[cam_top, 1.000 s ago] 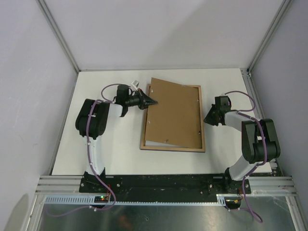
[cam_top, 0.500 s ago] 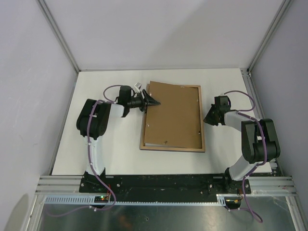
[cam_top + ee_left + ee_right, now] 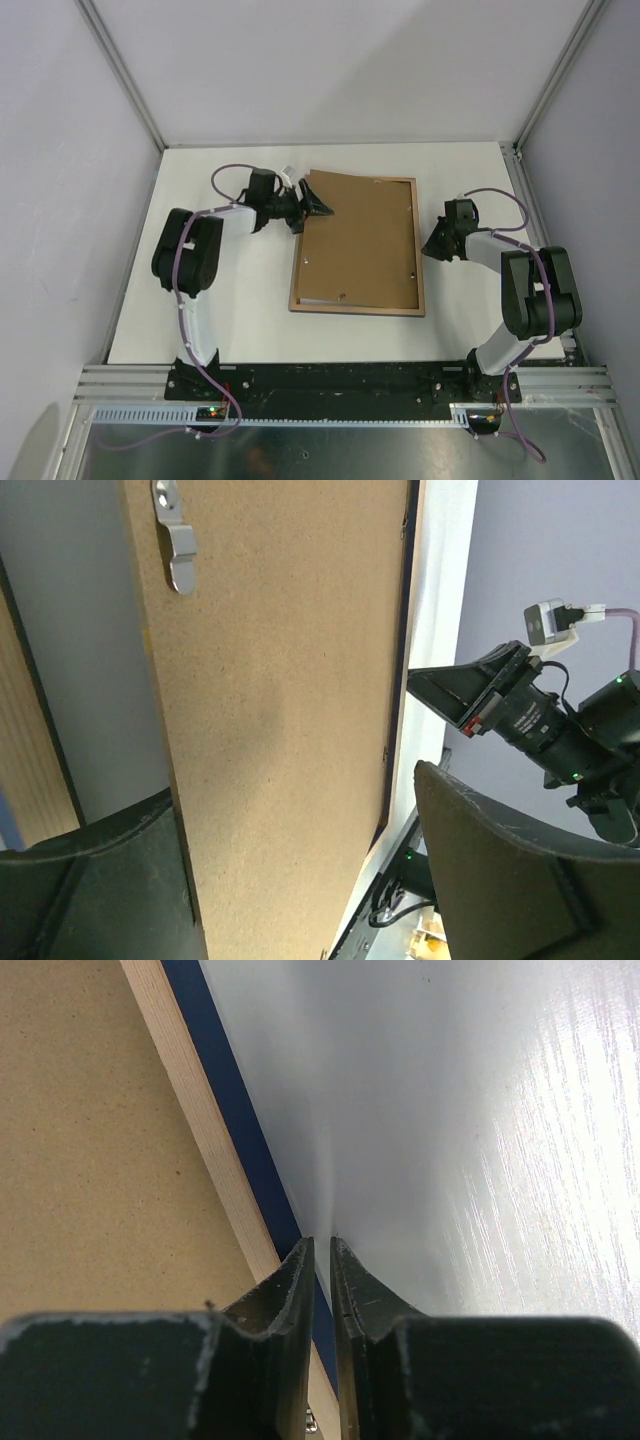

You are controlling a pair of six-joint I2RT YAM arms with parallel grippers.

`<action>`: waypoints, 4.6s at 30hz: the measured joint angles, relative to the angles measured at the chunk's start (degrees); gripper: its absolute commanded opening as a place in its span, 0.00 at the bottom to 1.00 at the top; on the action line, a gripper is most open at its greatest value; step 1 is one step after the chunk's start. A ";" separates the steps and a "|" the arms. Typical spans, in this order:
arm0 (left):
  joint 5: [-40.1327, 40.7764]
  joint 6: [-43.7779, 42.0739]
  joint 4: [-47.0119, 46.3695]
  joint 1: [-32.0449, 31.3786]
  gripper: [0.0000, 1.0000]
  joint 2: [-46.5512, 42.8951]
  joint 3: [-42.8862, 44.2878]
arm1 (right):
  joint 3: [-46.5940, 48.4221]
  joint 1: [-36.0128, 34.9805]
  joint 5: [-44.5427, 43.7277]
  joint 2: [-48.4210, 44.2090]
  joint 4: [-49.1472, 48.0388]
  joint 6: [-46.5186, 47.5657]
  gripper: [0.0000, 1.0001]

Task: Put the photo into the frame
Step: Place the backboard on the frame body, then hold the frame body at the center of the board, then press the fastener onto the backboard.

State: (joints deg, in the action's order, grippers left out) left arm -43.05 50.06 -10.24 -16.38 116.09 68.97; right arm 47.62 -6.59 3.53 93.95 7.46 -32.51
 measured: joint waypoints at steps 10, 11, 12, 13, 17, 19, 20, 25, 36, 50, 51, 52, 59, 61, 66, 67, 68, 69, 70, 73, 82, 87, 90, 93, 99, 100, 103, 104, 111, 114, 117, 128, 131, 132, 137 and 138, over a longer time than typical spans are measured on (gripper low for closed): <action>6.23 -6.78 9.70 0.00 0.82 -2.67 1.46 | 0.00 0.00 0.02 0.02 0.02 0.00 0.16; 7.10 -7.39 10.86 0.00 0.82 -2.73 1.66 | 0.00 0.00 0.02 0.02 0.02 0.00 0.16; 7.91 -8.13 11.76 0.00 0.82 -2.82 1.77 | 0.00 0.00 0.02 0.02 0.02 0.00 0.16; 8.74 -8.74 12.68 0.00 0.82 -2.95 1.84 | 0.00 0.00 0.02 0.02 0.02 0.00 0.16; 11.89 -11.34 16.09 0.00 0.82 -3.80 2.05 | 0.00 0.00 0.02 0.02 0.02 0.00 0.17; 13.07 -12.39 17.57 0.00 0.81 -4.28 2.25 | 0.00 -0.02 0.04 0.02 0.02 0.00 0.16; 13.81 -13.03 18.32 -0.02 0.79 -4.61 2.47 | 0.00 -0.07 0.07 0.02 0.02 0.00 0.16; 17.59 -15.69 21.18 -0.26 0.71 -6.71 3.34 | 0.00 -0.11 0.07 0.02 0.02 0.00 0.16; 27.65 -20.50 26.18 -2.21 0.42 -7.76 4.33 | 0.02 -0.28 -0.07 0.00 0.11 0.17 0.27; 36.06 -22.51 29.18 -5.16 0.38 -7.80 2.93 | 0.07 -1.09 -2.23 -3.45 5.95 3.10 0.55; 36.70 -22.71 29.35 -5.31 0.38 -7.82 2.93 | 0.07 -1.20 -2.45 -3.82 6.23 3.32 0.56; 37.18 -22.77 29.55 -5.44 0.37 -7.87 2.93 | 0.07 -1.36 -2.71 -4.22 6.54 3.67 0.58; 39.50 -23.50 30.71 -5.86 0.33 -7.91 2.62 | -1.29 -4.37 -4.66 -8.83 8.63 4.79 0.66; 39.80 -23.63 30.99 -5.88 0.33 -7.91 2.58 | -2.10 -4.85 -4.79 -10.43 8.87 5.14 0.68; 39.91 -23.69 31.04 -6.08 0.33 -7.91 2.58 | -3.96 -6.82 -5.68 -12.70 9.22 5.40 0.72; 39.91 -23.69 31.04 -6.12 0.33 -7.91 2.58 | -4.37 -7.54 -5.81 -13.05 9.46 5.42 0.73; 39.93 -23.71 31.06 -6.21 0.33 -7.91 2.58 | -4.79 -8.13 -5.97 -13.27 9.64 5.46 0.73; 39.93 -23.74 31.08 -6.25 0.33 -7.91 2.58 | -5.16 -8.68 -6.10 -13.29 9.81 5.60 0.73; 39.93 -23.74 31.15 -6.34 0.33 -7.91 2.58 | -5.55 -9.16 -6.10 -13.29 9.86 5.64 0.73; 39.95 -23.76 31.26 -6.49 0.33 -7.91 2.58 | -6.73 -9.86 -6.12 -13.29 10.10 5.64 0.72; 39.93 -23.78 31.39 -6.51 0.32 -7.91 2.58 | -7.82 -13.25 -7.02 -12.92 10.08 5.60 0.69; 39.93 -23.78 31.41 -6.51 0.31 -7.91 2.58 | -7.85 -14.08 -8.22 -12.50 9.53 5.60 0.63; 39.93 -23.78 31.41 -6.51 0.31 -7.91 2.58 | -7.85 -14.21 -9.14 -12.31 9.40 5.57 0.56; 39.93 -23.78 31.41 -6.51 0.31 -7.91 2.58 | -7.85 -14.36 -9.20 -12.15 9.01 5.25 0.48; 39.93 -23.76 31.41 -6.54 0.31 -7.91 2.58 | -7.85 -15.45 -10.27 -12.09 8.09 5.11 0.31; 39.93 -23.76 31.41 -6.54 0.31 -7.91 2.58 | -7.85 -15.52 -10.73 -12.11 8.15 5.11 0.27; 40.00 -23.76 31.41 -6.54 0.31 -7.91 2.56 | -7.78 -15.63 -11.63 -12.15 8.17 5.05 0.17; 40.02 -23.76 31.41 -6.54 0.31 -7.91 2.56 | -7.78 -15.69 -11.85 -12.15 8.20 5.03 0.14; 39.98 -23.65 31.41 -6.56 0.43 -7.91 2.21 | -7.76 -15.80 -12.11 -12.15 8.15 4.98 0.07; 39.95 -23.63 31.47 -6.71 0.52 -8.35 1.46 | -7.76 -15.80 -12.11 -12.15 8.09 4.98 0.06; 40.11 -23.61 31.80 -6.91 0.56 -10.84 -0.68 | -7.76 -15.80 -12.09 -12.15 8.07 4.98 0.06; 45.00 -23.74 33.40 -11.91 0.60 -17.84 -7.21 | -7.74 -15.78 -11.69 -11.65 6.95 5.01 0.06; 45.97 -23.82 34.27 -13.03 0.59 -17.79 -7.58 | -7.74 -15.78 -11.65 -11.54 6.64 5.01 0.06; 46.07 -23.82 34.38 -13.31 0.59 -17.79 -7.58 | -7.74 -15.78 -11.63 -11.52 6.58 5.01 0.06; 47.04 -24.26 34.71 -14.40 0.57 -17.49 -7.58 | -7.74 -15.54 -11.34 -11.41 6.25 5.09 0.06; 47.21 -24.26 34.84 -14.53 0.57 -17.40 -7.58 | -7.74 -15.43 -11.21 -11.41 6.25 5.09 0.06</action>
State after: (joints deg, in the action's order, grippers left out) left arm 4.16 25.80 24.60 -30.92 98.70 61.39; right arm 39.88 -22.02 -7.68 82.54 13.72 -27.42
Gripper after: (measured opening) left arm 0.575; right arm 0.273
